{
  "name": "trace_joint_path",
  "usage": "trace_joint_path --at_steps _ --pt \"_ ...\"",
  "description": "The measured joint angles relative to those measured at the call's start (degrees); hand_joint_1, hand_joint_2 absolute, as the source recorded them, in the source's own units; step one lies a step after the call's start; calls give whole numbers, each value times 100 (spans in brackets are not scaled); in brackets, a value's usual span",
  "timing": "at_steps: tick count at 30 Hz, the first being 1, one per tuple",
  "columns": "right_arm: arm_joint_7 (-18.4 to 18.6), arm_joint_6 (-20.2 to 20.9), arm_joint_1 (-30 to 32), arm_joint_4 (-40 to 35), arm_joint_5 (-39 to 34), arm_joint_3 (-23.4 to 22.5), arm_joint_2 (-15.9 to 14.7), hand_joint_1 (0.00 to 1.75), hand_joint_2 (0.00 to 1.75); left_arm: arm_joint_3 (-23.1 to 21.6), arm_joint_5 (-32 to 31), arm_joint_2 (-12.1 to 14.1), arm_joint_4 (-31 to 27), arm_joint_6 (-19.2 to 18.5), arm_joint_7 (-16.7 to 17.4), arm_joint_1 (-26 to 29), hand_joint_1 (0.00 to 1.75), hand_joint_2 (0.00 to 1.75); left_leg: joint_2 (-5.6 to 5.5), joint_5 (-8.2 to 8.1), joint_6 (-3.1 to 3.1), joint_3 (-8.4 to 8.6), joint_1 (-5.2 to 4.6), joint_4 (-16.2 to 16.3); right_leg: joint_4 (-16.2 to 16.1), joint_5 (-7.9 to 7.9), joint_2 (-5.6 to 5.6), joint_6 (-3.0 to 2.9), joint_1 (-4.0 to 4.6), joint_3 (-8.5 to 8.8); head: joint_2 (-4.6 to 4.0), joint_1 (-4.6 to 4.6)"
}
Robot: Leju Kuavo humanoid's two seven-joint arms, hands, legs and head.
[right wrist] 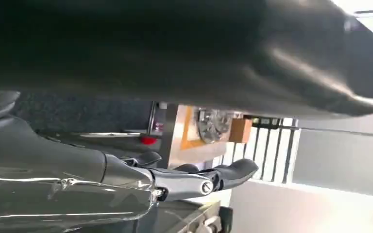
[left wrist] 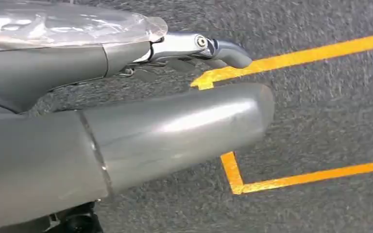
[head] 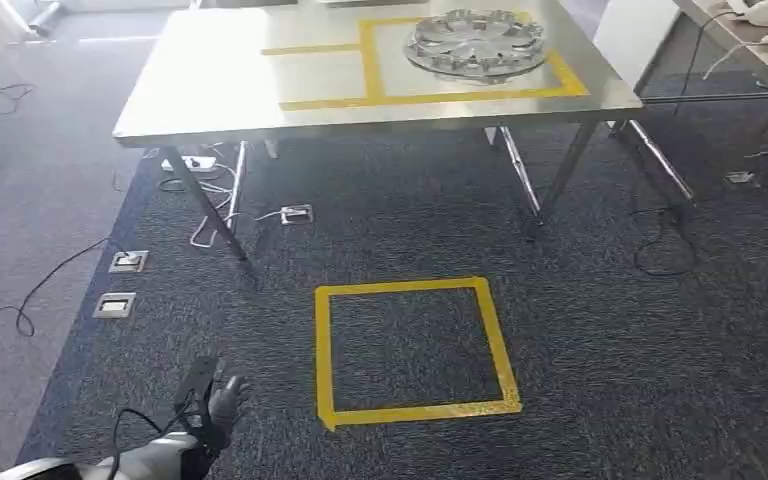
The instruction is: Take the parts from the cabinet and place them on the table.
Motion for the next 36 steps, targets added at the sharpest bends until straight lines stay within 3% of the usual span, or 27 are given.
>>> trace_joint_path --at_steps 1,2,4,5,6,8,9,10,12,14,15,16,17,19,20,21,23,24,25,26,29,30,31,32,34,35,36 --pt "2 -22 -13 -20 9 2 0 0 0 0 2 0 0 11 -20 1 0 0 -245 -248 -35 -151 20 342 0 28 60 -37 -9 -34 0 -20" --pt "2 -42 -10 -26 24 4 4 0 0 0 0 2 0 22 -31 7 0 0 -343 -500 -54 -359 32 820 0 49 115 -58 -9 -66 0 -42" --pt "28 -92 11 -51 50 13 11 0 0 0 -24 2 0 42 -51 34 0 0 -394 -854 -80 -790 40 1732 5 92 265 -61 -8 -133 0 -55" --pt "35 -123 28 -64 59 15 11 0 0 0 -52 0 0 46 -53 41 0 0 -395 -831 -75 -845 43 1837 7 109 338 -52 -8 -154 0 -61" --pt "46 -151 57 -81 59 13 11 0 0 0 -81 -2 0 55 -55 38 0 0 -397 -661 -64 -737 52 1625 8 126 421 -39 -8 -167 0 -70" --pt "52 -182 102 -142 70 13 11 0 0 0 -127 -2 0 79 -55 23 0 0 -464 -158 -30 -196 71 618 10 148 560 -10 -11 -169 0 -74" --pt "52 -186 109 -171 74 11 11 0 0 0 -138 -2 0 96 -53 13 0 0 -667 19 -11 71 90 120 13 158 616 6 -17 -176 0 -79" --pt "52 -190 112 -206 74 2 11 0 0 0 -146 -2 0 96 -46 -1 0 0 -864 -32 -2 168 105 -118 36 162 680 45 23 -221 0 -85" --pt "53 -197 151 -251 77 -13 11 0 0 0 -166 -9 0 94 -13 -7 0 0 -726 -16 25 143 73 -99 29 198 782 113 -13 -252 0 -70" --pt "50 -197 223 -291 79 -52 9 0 0 0 -124 -35 -2 37 4 -27 0 0 -610 25 102 149 81 -131 4 235 909 201 -24 -291 0 -63" --pt "46 -192 254 -308 83 -72 11 0 0 0 -116 -50 -4 15 15 -46 0 0 -518 56 144 153 101 -170 91 164 767 209 -45 -347 0 -62" --pt "37 -192 253 -324 94 -87 9 0 0 0 -100 -50 -4 -2 26 -55 0 0 -476 64 183 146 93 -176 386 -77 494 224 -8 -482 0 -9" --pt "26 -192 258 -332 105 -96 9 0 0 0 -81 -50 -4 -18 35 -49 0 0 -420 66 204 139 86 -176 847 -337 378 243 -14 -662 0 24" --pt "15 -179 320 -341 118 -111 9 0 0 0 -54 -59 -4 -70 46 -25 0 0 -287 67 209 122 68 -173 1824 -749 291 276 -29 -1049 0 35" --pt "13 -182 370 -341 120 -118 11 0 0 0 -54 -63 -4 -87 48 -15 0 0 -224 68 208 118 67 -172 2033 -782 277 286 -31 -1112 0 35" --pt "4 -182 424 -359 131 -127 9 0 0 0 -55 -72 -4 -103 48 -9 0 0 -163 67 208 119 67 -171 1930 -686 264 289 -35 -1031 0 39" --pt "-11 -184 531 -446 144 -175 9 0 0 0 -76 -114 -4 -129 48 -9 0 0 -47 61 198 130 68 -167 999 -235 159 269 -38 -502 0 41" --pt "-20 -184 575 -503 162 -216 9 0 0 0 -89 -129 -4 -138 59 -10 0 0 5 53 184 145 61 -163 434 -25 -37 243 -26 -191 0 44" --pt "-26 -184 593 -545 182 -256 9 0 0 0 -100 -136 -4 -155 81 -8 0 0 51 39 156 147 14 -147 112 -46 -304 225 38 -69 0 57" --pt "-24 -184 605 -586 208 -278 9 0 0 0 -100 -151 -4 -201 122 -8 0 0 94 34 126 127 -9 -116 9 -69 -267 166 54 -25 0 61" --pt "64 -186 794 -719 265 -374 9 0 0 0 51 -166 -4 -565 381 -24 0 0 317 48 61 132 -22 -120 49 -15 -71 80 48 -66 0 37" --pt "109 -184 827 -783 265 -385 9 0 0 0 103 -162 -4 -741 483 -34 0 0 260 -23 7 111 -12 -75 17 28 -3 31 -2 -55 0 35" --pt "133 -184 822 -850 265 -396 9 0 0 0 131 -162 -4 -843 546 -38 0 0 -62 -195 -35 38 18 134 17 50 71 6 -4 -85 0 9" --pt "162 -186 822 -894 262 -400 9 0 0 0 131 -155 -4 -887 605 -34 0 0 -257 -438 -51 -137 35 540 18 67 126 -20 -9 -108 0 -15" --pt "192 -190 864 -951 251 -398 9 0 0 0 153 -133 -4 -935 691 -17 0 0 -388 -884 -77 -611 42 1565 20 91 279 -47 -3 -155 0 -33" --pt "199 -190 881 -966 236 -396 9 0 0 0 197 -111 -4 -979 693 9 0 0 -393 -930 -79 -742 42 1827 21 102 364 -51 2 -169 0 -33" --pt "203 -190 891 -971 230 -393 9 0 0 0 256 -94 -4 -1034 664 33 0 0 -398 -823 -68 -726 41 1786 22 115 460 -42 2 -175 0 -35"
